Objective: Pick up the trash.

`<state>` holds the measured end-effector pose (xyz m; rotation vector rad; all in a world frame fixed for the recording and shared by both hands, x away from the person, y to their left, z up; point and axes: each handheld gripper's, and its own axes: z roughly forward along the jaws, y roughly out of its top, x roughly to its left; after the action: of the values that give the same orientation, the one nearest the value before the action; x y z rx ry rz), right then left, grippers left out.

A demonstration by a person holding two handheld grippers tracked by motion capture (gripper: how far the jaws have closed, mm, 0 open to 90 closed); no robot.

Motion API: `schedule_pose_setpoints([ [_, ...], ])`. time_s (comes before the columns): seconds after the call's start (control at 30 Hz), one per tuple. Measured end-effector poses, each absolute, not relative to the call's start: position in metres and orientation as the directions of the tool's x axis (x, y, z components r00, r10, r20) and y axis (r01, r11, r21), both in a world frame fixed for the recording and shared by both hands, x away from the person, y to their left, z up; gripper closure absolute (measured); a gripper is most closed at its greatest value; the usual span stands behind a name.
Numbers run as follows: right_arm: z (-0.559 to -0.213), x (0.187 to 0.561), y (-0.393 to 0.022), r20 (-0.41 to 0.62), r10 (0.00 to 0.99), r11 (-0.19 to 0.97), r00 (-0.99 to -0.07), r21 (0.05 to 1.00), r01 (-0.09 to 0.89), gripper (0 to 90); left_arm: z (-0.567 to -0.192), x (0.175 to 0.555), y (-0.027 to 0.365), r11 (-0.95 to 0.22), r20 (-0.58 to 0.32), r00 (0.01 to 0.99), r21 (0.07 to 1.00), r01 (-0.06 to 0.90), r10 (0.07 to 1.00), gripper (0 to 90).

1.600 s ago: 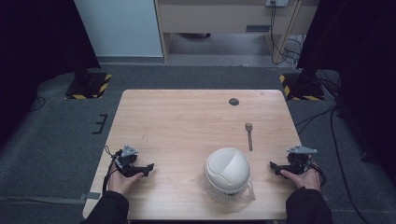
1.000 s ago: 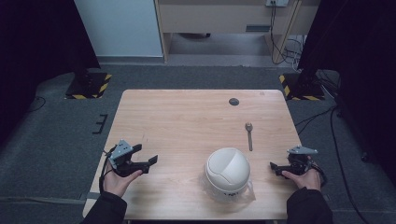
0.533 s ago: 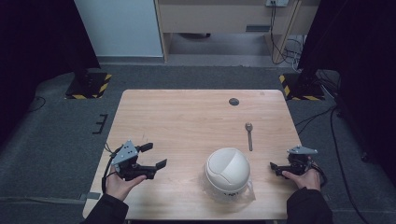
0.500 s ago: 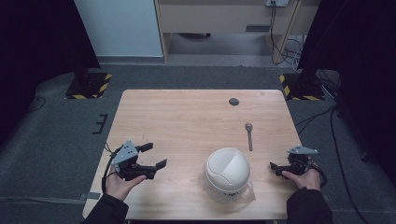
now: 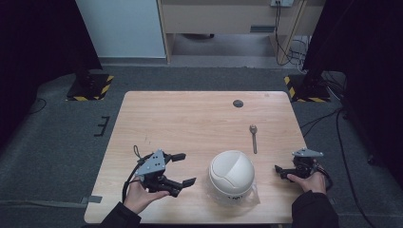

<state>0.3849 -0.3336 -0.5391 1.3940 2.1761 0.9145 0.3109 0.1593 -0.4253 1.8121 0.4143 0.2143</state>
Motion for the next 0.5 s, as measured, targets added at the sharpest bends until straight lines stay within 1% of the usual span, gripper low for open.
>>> schedule_pose_setpoints([
  [0.27, -0.539, 0.385, -0.334, 0.017, 0.905, 0.290, -0.424, 0.707, 0.645, 0.8, -0.417, 0.306, 0.129, -0.244, -0.063, 0.953, 0.960, 0.139, 0.295, 12.2],
  [0.5, -0.539, 0.385, -0.334, 0.016, 0.905, 0.290, -0.424, 0.707, 0.645, 0.8, -0.417, 0.305, 0.109, -0.254, -0.071, 0.959, 0.956, 0.143, 0.273, 12.3],
])
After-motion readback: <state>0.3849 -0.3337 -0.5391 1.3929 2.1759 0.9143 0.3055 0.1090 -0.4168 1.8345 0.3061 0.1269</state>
